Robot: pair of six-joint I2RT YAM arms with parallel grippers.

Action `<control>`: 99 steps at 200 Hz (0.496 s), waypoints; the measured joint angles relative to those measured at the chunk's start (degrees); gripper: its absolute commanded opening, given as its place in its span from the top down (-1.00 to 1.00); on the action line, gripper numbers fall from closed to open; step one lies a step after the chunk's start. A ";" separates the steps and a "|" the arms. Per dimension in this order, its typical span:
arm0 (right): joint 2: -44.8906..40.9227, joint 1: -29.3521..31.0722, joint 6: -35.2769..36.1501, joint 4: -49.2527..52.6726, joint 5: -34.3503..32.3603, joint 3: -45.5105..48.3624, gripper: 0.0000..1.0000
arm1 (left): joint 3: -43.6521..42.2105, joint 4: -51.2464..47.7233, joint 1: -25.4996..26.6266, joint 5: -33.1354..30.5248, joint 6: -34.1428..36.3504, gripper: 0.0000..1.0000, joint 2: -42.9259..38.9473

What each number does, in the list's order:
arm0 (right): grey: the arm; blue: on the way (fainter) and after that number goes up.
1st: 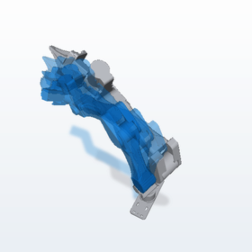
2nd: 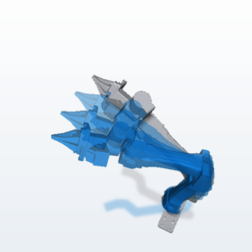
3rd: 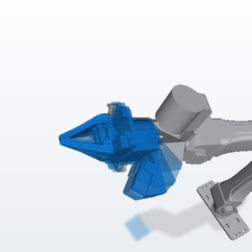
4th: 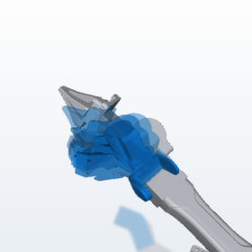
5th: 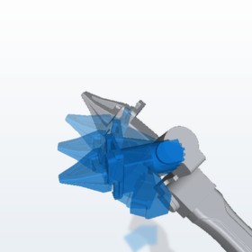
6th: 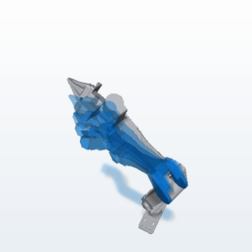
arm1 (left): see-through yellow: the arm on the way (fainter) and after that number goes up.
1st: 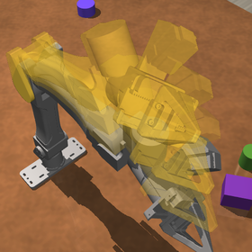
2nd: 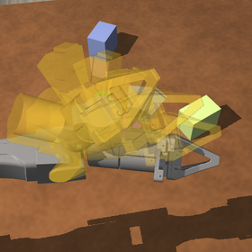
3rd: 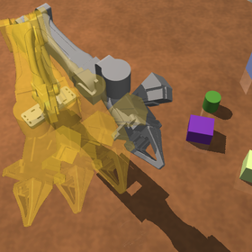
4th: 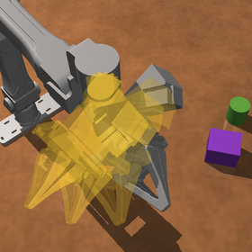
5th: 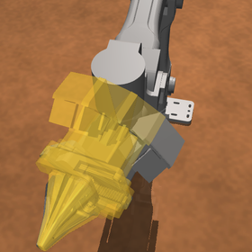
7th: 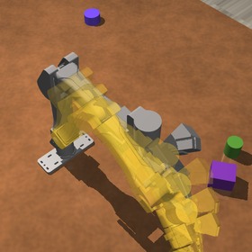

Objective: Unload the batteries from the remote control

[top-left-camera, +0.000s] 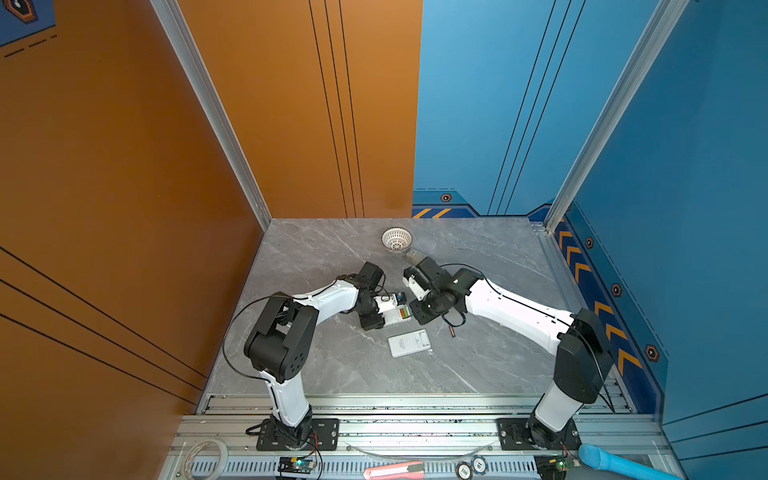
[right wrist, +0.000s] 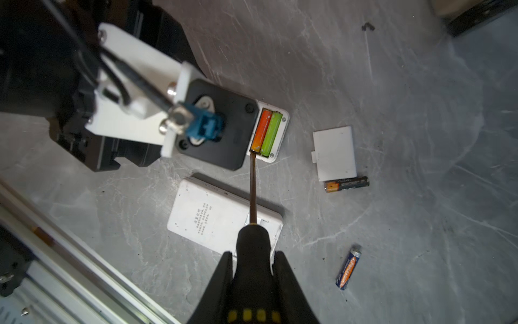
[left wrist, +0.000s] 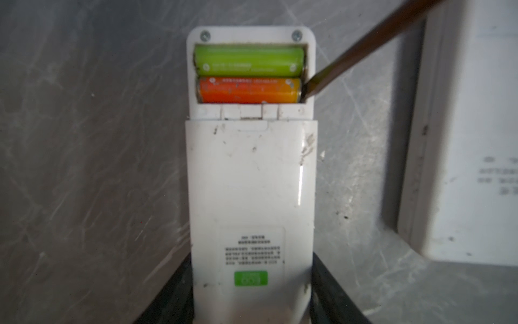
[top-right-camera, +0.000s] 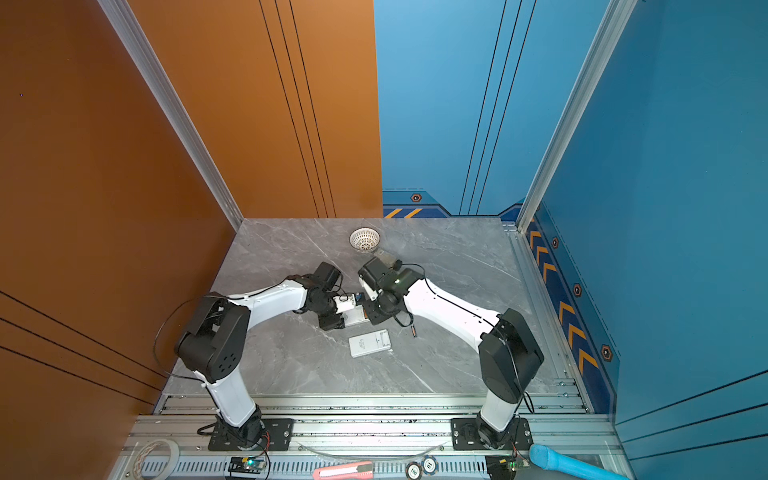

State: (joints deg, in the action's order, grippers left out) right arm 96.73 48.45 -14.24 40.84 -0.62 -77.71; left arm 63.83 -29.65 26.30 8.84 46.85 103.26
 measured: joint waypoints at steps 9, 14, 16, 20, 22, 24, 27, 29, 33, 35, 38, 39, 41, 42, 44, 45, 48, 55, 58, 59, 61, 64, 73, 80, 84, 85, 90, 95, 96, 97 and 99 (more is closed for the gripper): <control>-1.27 1.90 -1.20 -2.21 -3.13 2.32 1.00 | 0.42 -0.61 0.00 0.17 -0.15 1.00 0.22; -2.03 2.91 -1.84 -3.78 -4.76 3.82 1.00 | 0.68 -0.92 0.00 0.31 -0.26 1.00 0.39; -2.34 3.26 -2.03 -4.26 -5.38 4.44 1.00 | 0.76 -1.05 0.00 0.37 -0.22 1.00 0.44; -2.86 4.00 -2.45 -5.46 -6.56 5.53 1.00 | 0.96 -1.27 0.00 0.55 -0.26 1.00 0.61; -3.17 4.39 -2.60 -6.12 -7.21 6.19 1.00 | 1.01 -1.33 0.00 0.59 -0.33 1.00 0.63; -3.43 4.76 -2.78 -6.71 -7.87 6.75 1.00 | 1.09 -1.46 -0.02 0.74 -0.35 1.00 0.70; -3.76 5.33 -3.08 -7.54 -8.79 7.56 1.00 | 1.25 -1.66 -0.09 0.85 -0.44 1.00 0.83; -3.98 5.68 -3.26 -8.02 -9.40 8.09 1.00 | 1.36 -1.75 -0.11 0.96 -0.39 1.00 0.87; -4.28 6.36 -3.67 -8.94 -10.51 8.92 1.00 | 1.60 -2.08 -0.13 1.09 -0.46 1.00 1.05; -4.46 6.73 -3.82 -9.42 -11.17 9.38 1.00 | 1.66 -2.14 -0.13 1.11 -0.46 1.00 1.09; -4.61 7.19 -4.07 -9.99 -11.89 9.92 1.00 | 1.88 -2.38 -0.15 1.22 -0.46 1.00 1.22; -4.66 7.30 -4.17 -10.14 -12.09 10.05 1.00 | 1.92 -2.45 -0.15 1.22 -0.48 1.00 1.25; -4.76 7.58 -4.37 -10.64 -12.66 10.45 1.00 | 2.05 -2.60 -0.17 1.25 -0.52 1.00 1.33; -4.81 7.67 -4.39 -10.73 -12.83 10.58 1.00 | 2.10 -2.64 -0.17 1.27 -0.57 1.00 1.36; -4.94 7.93 -4.70 -11.19 -13.22 10.97 1.00 | 2.23 -2.82 -0.20 1.31 -0.61 1.00 1.42; -5.03 8.07 -4.98 -11.61 -13.51 11.30 1.00 | 2.32 -2.93 -0.22 1.31 -0.63 1.00 1.49; -5.25 8.33 -5.25 -12.35 -14.03 11.87 1.00 | 2.47 -3.08 -0.24 1.31 -0.72 1.00 1.57; -5.79 8.70 -6.14 -14.38 -14.95 13.44 1.00 | 2.84 -3.37 -0.44 1.40 -0.92 1.00 1.70; -6.03 8.83 -6.56 -15.41 -15.26 14.23 1.00 | 3.02 -3.41 -0.52 1.44 -0.96 1.00 1.77; -6.16 8.87 -6.75 -16.02 -15.47 14.67 1.00 | 3.06 -3.41 -0.57 1.44 -1.01 1.00 1.77; -6.29 8.92 -6.93 -16.61 -15.72 15.08 1.00 | 3.17 -3.41 -0.66 1.42 -1.11 1.00 1.81; -6.47 8.98 -7.28 -17.64 -16.09 15.82 1.00 | 3.39 -3.41 -0.79 1.51 -1.14 1.00 1.88; -6.75 9.25 -8.39 -20.76 -17.40 17.70 1.00 | 4.11 -3.45 -1.14 1.66 -1.36 1.00 2.12; -6.75 9.44 -9.09 -23.10 -18.47 18.86 1.00 | 4.59 -3.50 -1.36 1.66 -1.53 1.00 2.32; -6.75 9.55 -9.44 -24.17 -18.93 19.43 1.00 | 4.83 -3.50 -1.53 1.70 -1.62 1.00 2.43; -6.75 9.55 -9.60 -24.72 -19.15 19.71 1.00 | 4.92 -3.50 -1.57 1.73 -1.70 1.00 2.45; -6.75 9.66 -9.92 -26.18 -19.63 20.52 1.00 | 5.14 -3.50 -1.77 1.75 -1.77 1.00 2.51; -6.75 9.75 -10.29 -27.76 -20.26 21.29 1.00 | 5.33 -3.50 -1.99 1.88 -1.95 1.00 2.62; -6.75 9.75 -10.32 -27.98 -20.31 21.40 1.00 | 5.35 -3.50 -2.03 1.92 -1.97 1.00 2.62; -6.75 9.77 -10.43 -28.33 -20.48 21.57 1.00 | 5.40 -3.50 -2.05 1.95 -1.95 1.00 2.62; -6.75 9.77 -10.62 -28.70 -20.63 21.75 1.00 | 5.46 -3.50 -2.14 2.03 -2.01 1.00 2.64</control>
State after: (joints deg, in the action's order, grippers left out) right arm 89.97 58.22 -24.86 12.14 -21.26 -55.96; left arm 69.30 -33.15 24.16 10.87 44.84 105.91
